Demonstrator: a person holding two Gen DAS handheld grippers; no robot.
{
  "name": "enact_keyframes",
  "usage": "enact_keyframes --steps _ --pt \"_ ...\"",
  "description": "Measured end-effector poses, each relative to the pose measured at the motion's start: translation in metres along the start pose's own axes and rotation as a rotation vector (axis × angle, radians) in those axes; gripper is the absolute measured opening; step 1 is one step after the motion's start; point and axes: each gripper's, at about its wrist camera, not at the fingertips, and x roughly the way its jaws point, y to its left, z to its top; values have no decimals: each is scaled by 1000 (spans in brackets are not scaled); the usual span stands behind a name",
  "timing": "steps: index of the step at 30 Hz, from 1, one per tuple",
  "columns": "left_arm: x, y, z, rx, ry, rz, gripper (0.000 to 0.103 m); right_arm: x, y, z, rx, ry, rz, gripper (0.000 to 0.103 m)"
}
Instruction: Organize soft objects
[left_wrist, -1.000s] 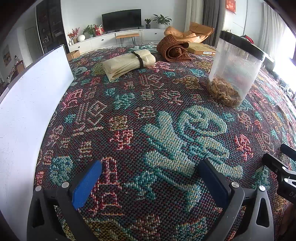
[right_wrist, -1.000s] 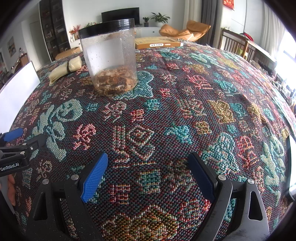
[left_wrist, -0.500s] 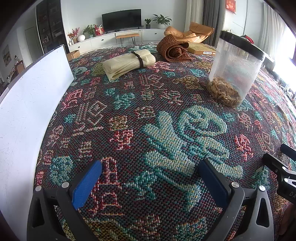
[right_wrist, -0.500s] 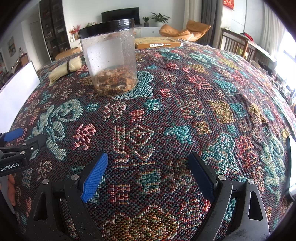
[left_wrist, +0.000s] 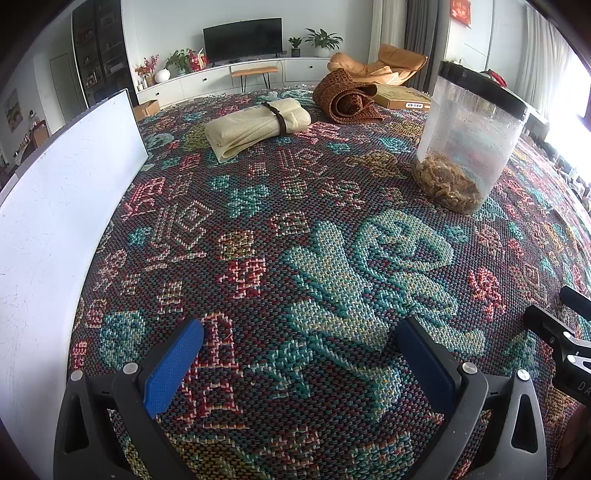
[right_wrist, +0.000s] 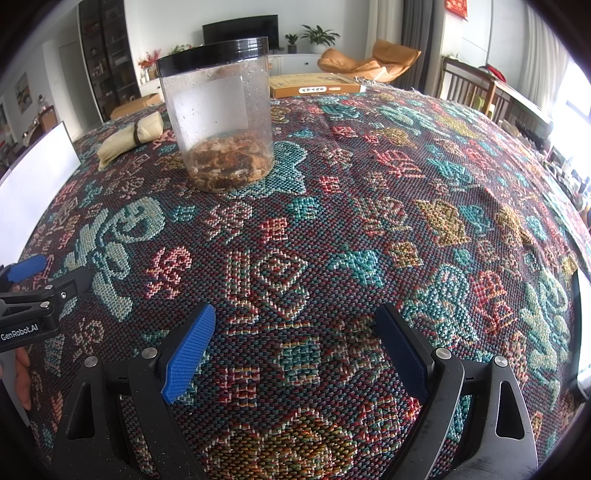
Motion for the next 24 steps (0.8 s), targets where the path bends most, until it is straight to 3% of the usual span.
enact_keyframes --steps 7,10,15,20,24 --pt "4 0 6 17 24 -6 103 0 0 0 0 0 0 91" --pt "13 3 35 66 87 -10 103 0 0 0 0 0 0 91" --pt "19 15 106 89 26 -12 103 0 0 0 0 0 0 91" --pt "66 17 162 280 79 135 103 0 0 0 0 -1 1 91" --pt "94 29 188 267 74 177 103 0 -1 0 0 -1 0 91"
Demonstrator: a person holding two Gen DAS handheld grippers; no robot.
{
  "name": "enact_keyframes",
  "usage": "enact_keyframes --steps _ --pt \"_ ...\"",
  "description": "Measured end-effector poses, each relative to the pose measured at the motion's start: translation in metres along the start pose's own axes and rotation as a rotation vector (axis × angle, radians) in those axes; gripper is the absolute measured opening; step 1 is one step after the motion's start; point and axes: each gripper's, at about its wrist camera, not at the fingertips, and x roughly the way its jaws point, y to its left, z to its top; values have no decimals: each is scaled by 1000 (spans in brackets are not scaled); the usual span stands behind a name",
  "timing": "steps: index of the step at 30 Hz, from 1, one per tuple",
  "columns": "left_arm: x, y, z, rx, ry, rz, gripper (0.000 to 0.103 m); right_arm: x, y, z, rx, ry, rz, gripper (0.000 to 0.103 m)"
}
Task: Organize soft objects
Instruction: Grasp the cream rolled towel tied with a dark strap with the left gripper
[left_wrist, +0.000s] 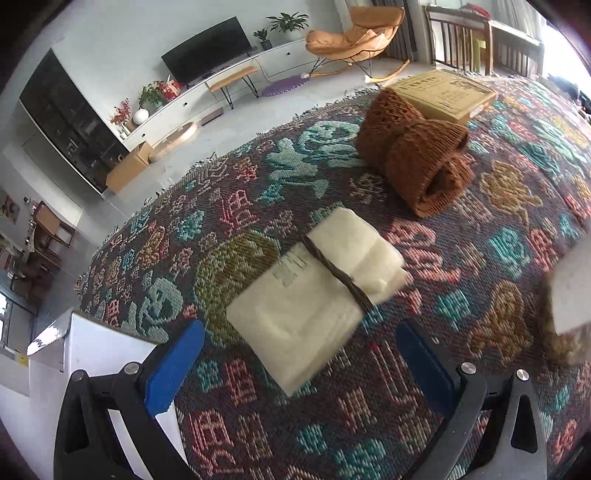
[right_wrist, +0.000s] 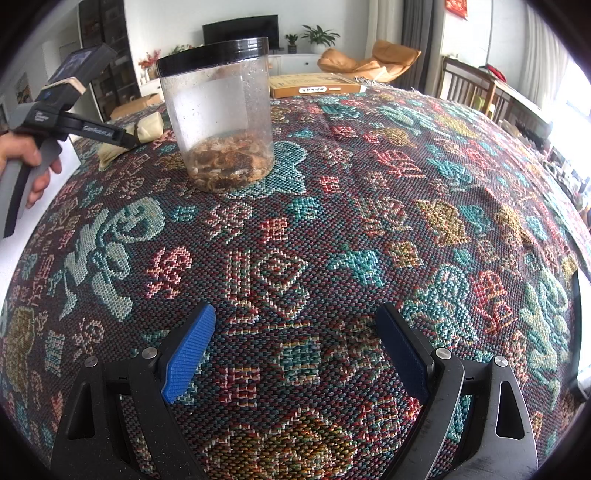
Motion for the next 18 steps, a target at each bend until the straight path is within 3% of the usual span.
enact_keyframes --steps 3,6,8,10,11,12,14,18 --pt "22 12 10 -72 8 -33 103 0 0 0 0 0 0 91" --pt "44 16 13 -119 40 -114 103 0 1 0 0 0 0 92" --pt "51 27 9 -210 41 -186 103 1 0 1 -3 3 2 93" --pt "49 29 8 -221 56 -212 100 2 0 1 -3 3 4 93" --pt "45 25 7 -199 47 -205 92 2 0 2 -3 3 5 93" --pt "38 23 5 -179 34 -200 74 2 0 2 -3 3 4 93" --pt "21 19 -3 -167 31 -179 55 2 1 2 -3 3 4 94" --pt "-22 17 -46 -236 10 -175 54 3 3 3 -3 4 4 94"
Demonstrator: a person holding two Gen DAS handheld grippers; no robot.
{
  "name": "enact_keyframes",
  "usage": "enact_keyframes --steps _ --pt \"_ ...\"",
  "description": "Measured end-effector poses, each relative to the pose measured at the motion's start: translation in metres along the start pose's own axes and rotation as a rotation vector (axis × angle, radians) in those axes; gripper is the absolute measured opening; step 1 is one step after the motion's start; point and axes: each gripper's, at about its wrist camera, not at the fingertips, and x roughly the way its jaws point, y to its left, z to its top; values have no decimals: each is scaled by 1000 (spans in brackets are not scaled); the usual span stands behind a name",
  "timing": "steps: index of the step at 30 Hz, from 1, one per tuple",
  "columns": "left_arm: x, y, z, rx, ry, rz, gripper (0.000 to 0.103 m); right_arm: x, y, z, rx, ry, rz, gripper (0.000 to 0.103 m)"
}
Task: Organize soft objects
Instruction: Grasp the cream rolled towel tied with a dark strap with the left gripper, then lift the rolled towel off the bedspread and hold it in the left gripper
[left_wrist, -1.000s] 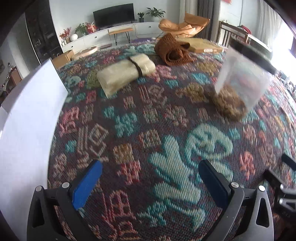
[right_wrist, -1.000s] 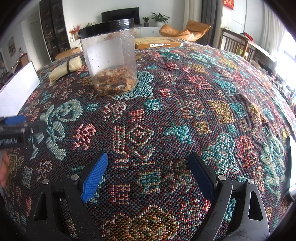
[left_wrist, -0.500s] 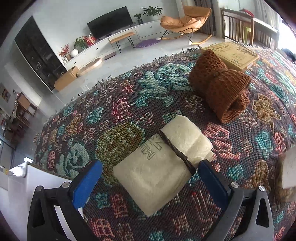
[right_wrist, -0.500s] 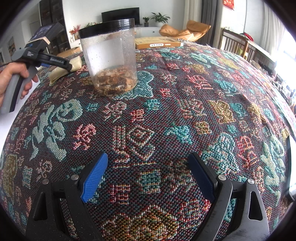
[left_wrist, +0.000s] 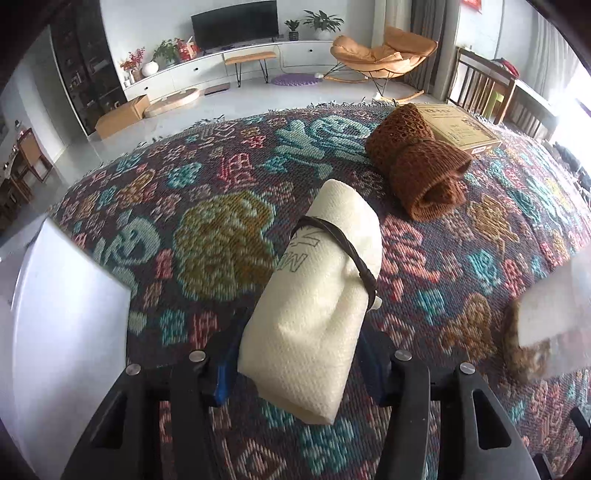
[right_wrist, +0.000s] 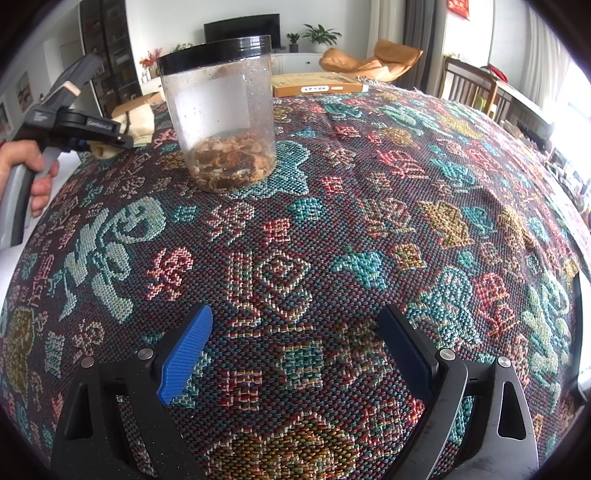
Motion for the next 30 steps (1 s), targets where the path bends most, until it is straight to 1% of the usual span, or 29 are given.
enact_keyframes --steps 3,7,10,11,12,13,14,15,17,18,20,21,22,23,30 --pt "-37 -5 -44 -42 -7 -29 54 0 0 0 0 0 1 94" --pt "-81 -12 -104 -70 -7 -60 54 0 0 0 0 0 0 94" --pt "-96 -12 -142 -89 12 -61 55 0 0 0 0 0 0 94" --pt "-98 -11 -152 -93 19 -53 57 0 0 0 0 0 0 94" --pt "-96 -12 -159 -97 23 -48 61 0 0 0 0 0 0 94" --pt "-91 -15 -162 -100 20 -49 65 0 0 0 0 0 0 94" --pt "-88 -14 -165 -104 14 -51 72 0 0 0 0 0 0 94" --pt "-85 -14 -167 -105 0 -41 80 0 0 0 0 0 0 94" --pt "-80 -15 -166 -95 -25 -3 90 0 0 0 0 0 1 94" --pt "-77 -16 -166 -87 -33 10 93 0 0 0 0 0 1 94" --pt "-69 -17 -164 -65 -31 30 96 0 0 0 0 0 0 94" --pt "-67 -18 -165 -58 -45 35 102 0 -1 0 0 0 0 94" --pt "-66 -17 -167 -58 -68 45 103 0 -1 0 0 0 0 94" --pt "-66 -15 -167 -67 -83 33 103 0 -1 0 0 0 0 94" --pt "-63 -14 -165 -76 -85 27 103 0 -1 0 0 0 1 94"
